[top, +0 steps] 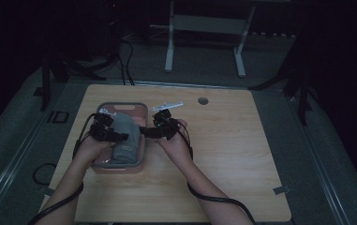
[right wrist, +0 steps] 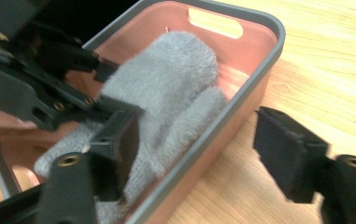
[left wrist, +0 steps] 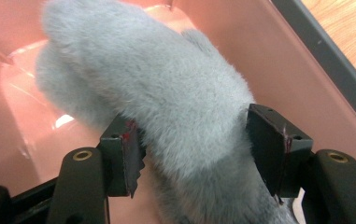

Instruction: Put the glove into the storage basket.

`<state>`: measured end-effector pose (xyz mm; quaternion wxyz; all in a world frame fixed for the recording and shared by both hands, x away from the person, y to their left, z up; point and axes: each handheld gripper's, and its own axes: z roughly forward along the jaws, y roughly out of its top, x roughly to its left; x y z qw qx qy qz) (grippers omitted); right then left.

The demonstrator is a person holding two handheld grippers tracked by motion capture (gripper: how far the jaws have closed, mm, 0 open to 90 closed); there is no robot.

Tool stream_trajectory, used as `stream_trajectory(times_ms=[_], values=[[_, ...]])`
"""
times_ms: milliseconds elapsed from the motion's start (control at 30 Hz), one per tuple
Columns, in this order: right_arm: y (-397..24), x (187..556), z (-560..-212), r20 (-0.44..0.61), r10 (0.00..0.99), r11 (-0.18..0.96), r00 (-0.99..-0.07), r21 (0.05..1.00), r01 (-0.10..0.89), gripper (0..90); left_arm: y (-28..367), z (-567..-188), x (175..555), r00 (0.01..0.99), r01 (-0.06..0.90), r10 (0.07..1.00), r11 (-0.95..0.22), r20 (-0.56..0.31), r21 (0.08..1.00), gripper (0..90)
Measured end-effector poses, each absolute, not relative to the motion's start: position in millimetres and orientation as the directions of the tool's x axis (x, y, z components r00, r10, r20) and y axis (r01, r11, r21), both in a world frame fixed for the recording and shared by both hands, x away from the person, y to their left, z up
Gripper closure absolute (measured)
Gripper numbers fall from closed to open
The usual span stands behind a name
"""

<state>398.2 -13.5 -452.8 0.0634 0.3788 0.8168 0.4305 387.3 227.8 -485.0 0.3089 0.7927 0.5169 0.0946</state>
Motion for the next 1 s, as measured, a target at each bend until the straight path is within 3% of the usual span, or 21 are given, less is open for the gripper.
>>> stream_trajectory(times_ms=[333, 700, 1000], values=[[-24, 394, -453, 0.212, 0.653, 0.376, -0.727, 0.742, 0.554, 14.1, 241, -480, 377, 0.423, 0.754, 0.889, -0.239, -0.174, 0.612, 38.2], [-38, 388, -450, 0.184, 0.639, 0.386, -0.746, 0.763, 0.519, 14.1, 249, -470, 358, 0.402, 0.704, 0.905, -0.209, -0.139, 0.679, 38.3], [-59, 383, -448, 0.167, 0.636, 0.384, -0.753, 0.779, 0.496, 13.8, 235, -450, 323, 0.488, 0.599, 0.860, -0.206, -0.149, 0.774, 38.2]])
